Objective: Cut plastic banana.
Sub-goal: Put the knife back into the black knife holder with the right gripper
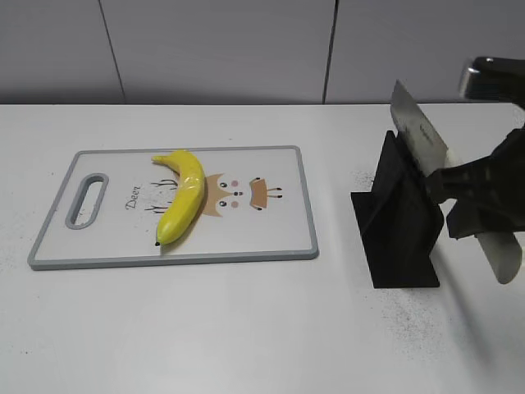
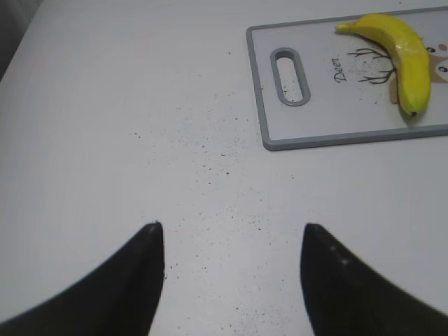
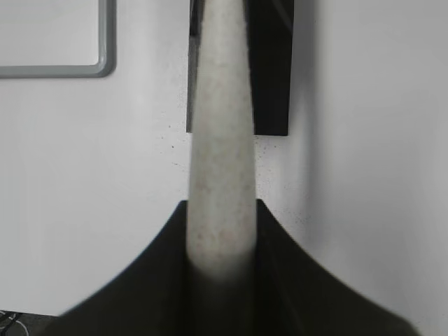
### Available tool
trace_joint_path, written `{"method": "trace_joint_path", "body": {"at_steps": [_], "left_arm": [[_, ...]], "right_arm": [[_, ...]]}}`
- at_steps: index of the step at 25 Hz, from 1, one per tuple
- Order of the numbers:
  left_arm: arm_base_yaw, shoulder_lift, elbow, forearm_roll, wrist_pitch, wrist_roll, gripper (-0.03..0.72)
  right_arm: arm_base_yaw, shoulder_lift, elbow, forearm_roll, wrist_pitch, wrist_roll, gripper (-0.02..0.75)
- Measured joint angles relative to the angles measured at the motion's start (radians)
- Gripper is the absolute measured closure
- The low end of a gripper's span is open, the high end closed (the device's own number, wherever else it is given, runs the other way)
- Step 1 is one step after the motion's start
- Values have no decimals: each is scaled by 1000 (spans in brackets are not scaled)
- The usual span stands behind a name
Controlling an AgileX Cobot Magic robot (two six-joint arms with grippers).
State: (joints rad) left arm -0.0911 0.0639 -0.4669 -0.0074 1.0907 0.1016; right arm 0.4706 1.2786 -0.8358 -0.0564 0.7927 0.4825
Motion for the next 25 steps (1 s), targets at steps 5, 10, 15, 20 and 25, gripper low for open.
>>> {"method": "trace_joint_path", "body": {"at_steps": [5, 10, 15, 20, 25], "left_arm": [[0, 0, 0, 0, 0, 0, 115], [0, 0, 0, 1, 0, 0, 115], [0, 0, 0, 1, 0, -1, 115], [0, 0, 0, 1, -1, -1, 115], [0, 0, 0, 1, -1, -1, 115]], "right_arm": [[0, 76, 2, -1, -21, 0, 579], [0, 102, 3, 1, -49, 1, 578], [0, 102, 3, 3, -64, -6, 303], [0, 80, 3, 3, -27, -19, 85], [0, -70, 45, 65, 77, -146, 83]]}}
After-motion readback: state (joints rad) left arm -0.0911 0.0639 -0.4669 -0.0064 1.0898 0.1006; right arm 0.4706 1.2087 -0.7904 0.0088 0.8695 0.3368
